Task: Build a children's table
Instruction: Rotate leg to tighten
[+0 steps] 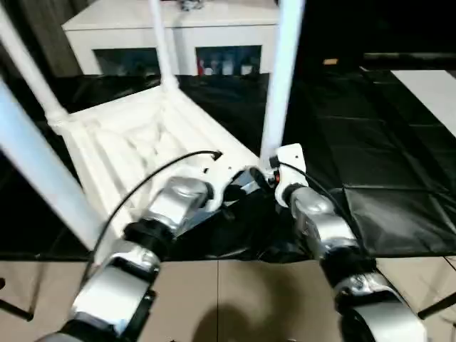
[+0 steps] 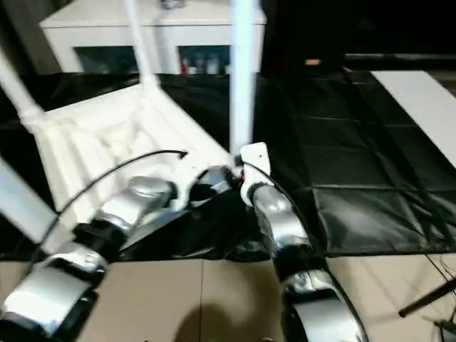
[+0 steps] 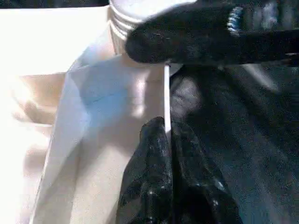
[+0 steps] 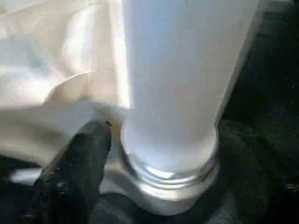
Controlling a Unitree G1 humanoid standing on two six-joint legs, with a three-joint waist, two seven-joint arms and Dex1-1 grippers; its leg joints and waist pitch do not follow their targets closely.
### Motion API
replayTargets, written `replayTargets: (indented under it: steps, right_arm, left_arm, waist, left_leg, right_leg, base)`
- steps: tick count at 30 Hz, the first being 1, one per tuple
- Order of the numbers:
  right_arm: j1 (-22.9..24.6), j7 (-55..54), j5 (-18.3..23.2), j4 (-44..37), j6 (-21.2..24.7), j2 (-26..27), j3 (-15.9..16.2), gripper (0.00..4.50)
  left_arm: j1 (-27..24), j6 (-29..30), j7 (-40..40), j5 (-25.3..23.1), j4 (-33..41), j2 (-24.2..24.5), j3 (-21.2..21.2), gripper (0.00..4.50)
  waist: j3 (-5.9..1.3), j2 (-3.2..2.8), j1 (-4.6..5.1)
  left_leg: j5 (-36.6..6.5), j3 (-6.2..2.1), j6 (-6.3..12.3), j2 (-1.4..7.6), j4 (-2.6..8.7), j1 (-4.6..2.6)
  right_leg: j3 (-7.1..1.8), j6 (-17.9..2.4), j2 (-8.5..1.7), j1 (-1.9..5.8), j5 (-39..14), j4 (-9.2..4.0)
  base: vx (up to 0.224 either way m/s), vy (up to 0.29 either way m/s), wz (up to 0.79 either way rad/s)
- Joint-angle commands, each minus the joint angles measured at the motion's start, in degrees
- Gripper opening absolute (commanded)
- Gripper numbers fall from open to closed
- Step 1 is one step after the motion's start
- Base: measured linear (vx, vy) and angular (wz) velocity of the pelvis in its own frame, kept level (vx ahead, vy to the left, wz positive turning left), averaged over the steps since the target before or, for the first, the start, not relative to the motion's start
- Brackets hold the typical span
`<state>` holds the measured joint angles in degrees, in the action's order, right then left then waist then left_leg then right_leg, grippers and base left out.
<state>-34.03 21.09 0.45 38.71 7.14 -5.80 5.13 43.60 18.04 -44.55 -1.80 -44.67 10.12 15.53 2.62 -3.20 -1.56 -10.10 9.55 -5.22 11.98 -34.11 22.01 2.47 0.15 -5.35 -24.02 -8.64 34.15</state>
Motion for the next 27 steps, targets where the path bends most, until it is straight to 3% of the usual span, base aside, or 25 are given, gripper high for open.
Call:
replayTargets:
  steps: [1,5,8,14,16,21,27]
  right_arm:
    - [0.71,8.27,0.88,-4.11,-0.62,-1.79,3.05,3.82]
    - [4.16,23.80,2.73,-9.91,-2.95,-9.55,6.00,3.82]
    - [4.98,30.28,5.34,-12.10,-0.95,-11.69,5.77,3.82]
    - [5.46,38.22,6.99,-14.64,0.72,-14.16,8.49,3.82]
    - [5.60,39.99,6.56,-14.76,0.58,-14.66,9.37,3.82]
    - [5.85,42.98,4.69,-14.38,-0.51,-16.00,11.05,3.82]
    - [5.80,44.02,4.80,-14.19,-0.53,-17.58,11.00,3.66]
  left_arm:
    - [-1.66,0.50,-5.89,0.58,2.91,2.07,1.38,0.00]
    - [-4.73,2.12,-16.16,2.37,8.88,6.89,4.07,0.00]
    - [-6.46,2.31,-22.50,3.90,13.19,10.08,5.71,0.00]
    - [-8.64,5.27,-28.65,5.77,19.98,13.72,6.11,0.00]
    - [-9.06,5.75,-29.48,6.06,21.25,14.43,6.20,0.00]
    - [-9.32,6.01,-29.72,5.90,21.48,14.76,6.19,0.00]
    - [-9.76,7.06,-29.68,5.89,22.72,15.12,6.15,0.00]
  waist:
    - [-4.15,0.50,-0.40]
    - [-4.29,0.45,-0.75]
    - [-4.23,0.28,-0.94]
    - [-3.97,0.40,-1.72]
    - [-3.83,0.30,-1.81]
    - [-3.73,0.45,-1.77]
    - [-3.97,0.44,-1.74]
  left_leg:
    - [-12.90,0.45,3.70,-0.14,4.02,-0.32]
    - [-10.26,0.61,5.99,0.16,3.68,-0.46]
    - [-11.34,0.69,6.30,0.31,3.77,-0.74]
    - [-13.96,0.93,4.13,0.65,4.06,-1.41]
    - [-14.09,0.87,3.79,0.58,4.19,-1.12]
    - [-15.36,0.79,2.73,0.39,4.28,-1.14]
    - [-12.76,0.73,3.24,0.32,4.07,-0.87]
  right_leg:
    - [-0.80,-12.79,-1.60,3.68,-11.41,-3.76]
    - [-0.83,-15.71,-1.35,3.78,-3.96,-2.87]
    - [-0.82,-16.62,-1.42,3.71,-4.74,-2.83]
    - [-1.11,-15.89,-1.42,3.03,-9.07,-3.13]
    - [-1.07,-15.49,-1.45,3.12,-9.68,-3.10]
    - [-1.16,-13.97,-1.46,3.03,-13.44,-3.51]
    - [-1.15,-14.24,-1.42,3.28,-10.45,-3.17]
  base:
    - [0.000,0.000,0.00]
    - [0.000,0.000,0.00]
    - [0.000,0.000,0.00]
    - [0.000,0.000,0.00]
    - [0.000,0.000,0.00]
    - [0.000,0.000,0.00]
    - [0.000,0.000,0.00]
